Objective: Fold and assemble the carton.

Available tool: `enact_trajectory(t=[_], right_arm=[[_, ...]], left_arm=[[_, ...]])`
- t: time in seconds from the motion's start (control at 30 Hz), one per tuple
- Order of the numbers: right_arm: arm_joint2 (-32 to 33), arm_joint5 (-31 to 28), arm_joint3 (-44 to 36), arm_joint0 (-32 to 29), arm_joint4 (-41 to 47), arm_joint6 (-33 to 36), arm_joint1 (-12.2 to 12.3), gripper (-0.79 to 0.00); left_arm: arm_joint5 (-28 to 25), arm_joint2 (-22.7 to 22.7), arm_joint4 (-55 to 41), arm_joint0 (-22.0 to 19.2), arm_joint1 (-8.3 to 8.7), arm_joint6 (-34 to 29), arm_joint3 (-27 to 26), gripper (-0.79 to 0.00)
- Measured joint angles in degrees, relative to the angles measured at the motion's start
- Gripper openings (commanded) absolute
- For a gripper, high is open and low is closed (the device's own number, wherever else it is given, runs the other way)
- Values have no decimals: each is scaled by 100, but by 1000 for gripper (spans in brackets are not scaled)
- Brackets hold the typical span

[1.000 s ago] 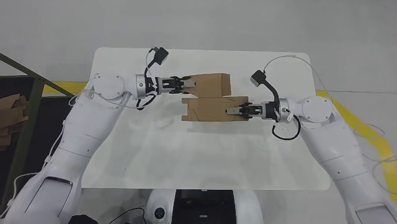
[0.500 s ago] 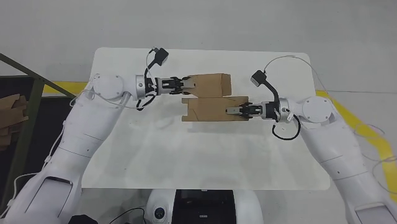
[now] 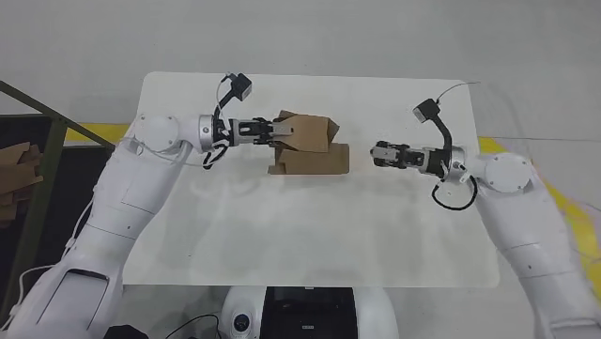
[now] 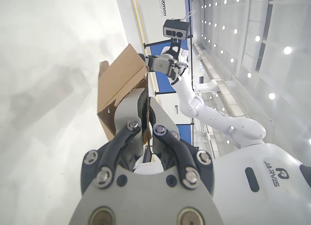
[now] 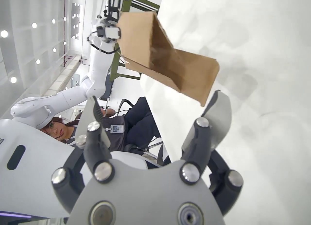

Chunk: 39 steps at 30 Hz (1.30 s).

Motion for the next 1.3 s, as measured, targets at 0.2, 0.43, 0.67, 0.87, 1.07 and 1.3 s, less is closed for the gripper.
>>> enact_trajectory(t=[0.2,0.43,0.67,0.87,1.07,1.3], right_arm=[[-274,-389,-125,98,1043,600,-81,-191],[-982,-487,221,585,1305,517,-271,-225],[-1335,-581,641,890,1312,424,-363,-243],[-1395,-618,849,971,1260,387,-364,-265],[-1495,-611,949,1011,1298,393,-387,-274],[-1715,-582,1087,1083,1642,422,-477,-302]], left_arm=[[-117,102,-7,15,-13,-132,-41,-785],[-170,146,-148,6,-19,-325,-62,-785],[-249,165,-359,-21,-28,-498,-22,-785],[-248,94,-483,-7,-9,-618,-55,-785],[-260,76,-538,16,-1,-659,-82,-785],[-267,82,-584,27,-1,-655,-82,-785]])
